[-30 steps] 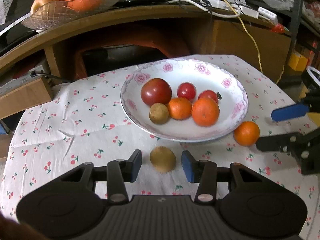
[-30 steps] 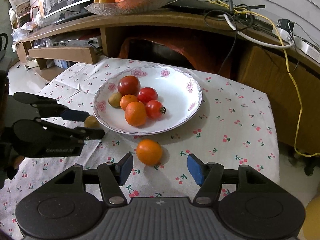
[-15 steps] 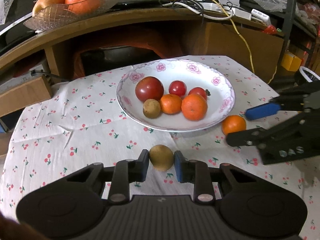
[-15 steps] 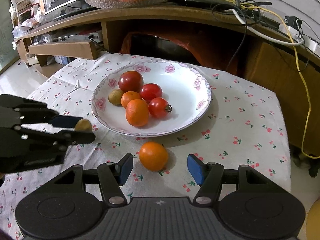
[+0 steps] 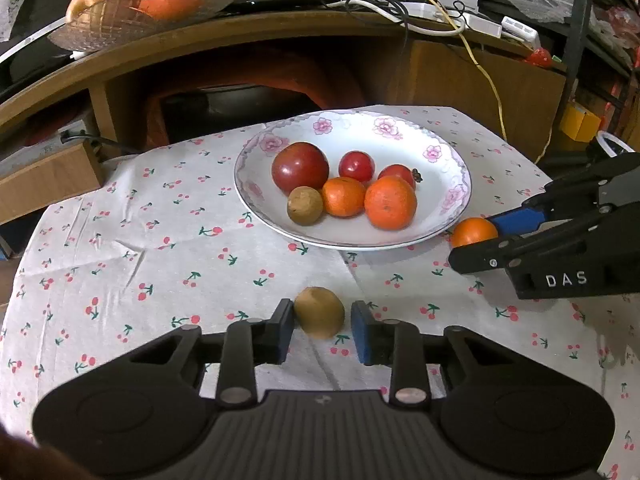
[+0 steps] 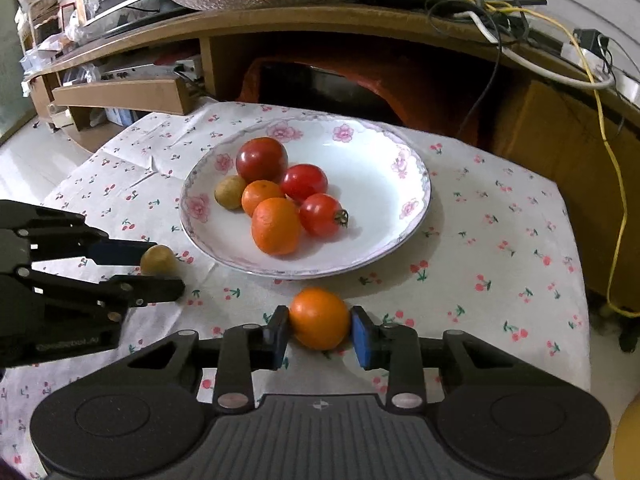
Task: Organize fruits
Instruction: 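Grasp the brown potato with the left gripper while the right grasps the small orange, then carry the potato and the small orange toward the white bowl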
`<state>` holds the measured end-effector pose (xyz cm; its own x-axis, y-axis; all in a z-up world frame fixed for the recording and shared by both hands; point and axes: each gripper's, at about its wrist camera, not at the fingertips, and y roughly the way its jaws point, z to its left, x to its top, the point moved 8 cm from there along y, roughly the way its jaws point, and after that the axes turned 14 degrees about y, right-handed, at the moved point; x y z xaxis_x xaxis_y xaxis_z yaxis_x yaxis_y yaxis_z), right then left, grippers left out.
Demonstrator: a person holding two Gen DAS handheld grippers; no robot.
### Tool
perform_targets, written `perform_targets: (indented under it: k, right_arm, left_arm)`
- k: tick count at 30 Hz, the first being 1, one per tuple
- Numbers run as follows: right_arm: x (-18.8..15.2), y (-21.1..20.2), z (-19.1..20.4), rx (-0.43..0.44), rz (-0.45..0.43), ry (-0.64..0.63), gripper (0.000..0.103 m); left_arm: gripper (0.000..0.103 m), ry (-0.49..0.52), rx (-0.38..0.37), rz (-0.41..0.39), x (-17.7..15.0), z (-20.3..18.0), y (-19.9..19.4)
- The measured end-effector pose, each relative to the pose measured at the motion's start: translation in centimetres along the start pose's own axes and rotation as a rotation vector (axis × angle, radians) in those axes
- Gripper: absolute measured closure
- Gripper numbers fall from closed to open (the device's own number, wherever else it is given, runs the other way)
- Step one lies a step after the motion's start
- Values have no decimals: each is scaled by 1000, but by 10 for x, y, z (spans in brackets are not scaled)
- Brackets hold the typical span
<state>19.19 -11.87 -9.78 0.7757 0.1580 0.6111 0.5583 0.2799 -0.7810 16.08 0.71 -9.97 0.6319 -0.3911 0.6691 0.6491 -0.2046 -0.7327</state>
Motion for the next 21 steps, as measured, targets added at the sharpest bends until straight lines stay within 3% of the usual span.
perform_targets:
  k: [8, 13, 21]
  right_arm:
    - [-20, -31, 6, 12, 20, -2, 72]
    - [-51, -54, 16, 21, 65, -26, 72]
    - [-74, -57, 20, -1, 75, -57, 68]
  left_arm:
    - [71, 26, -36, 25, -7, -20, -27]
    - [71, 37, -63, 55, -24, -38, -48]
    - [68, 104, -39, 33, -37, -55, -51]
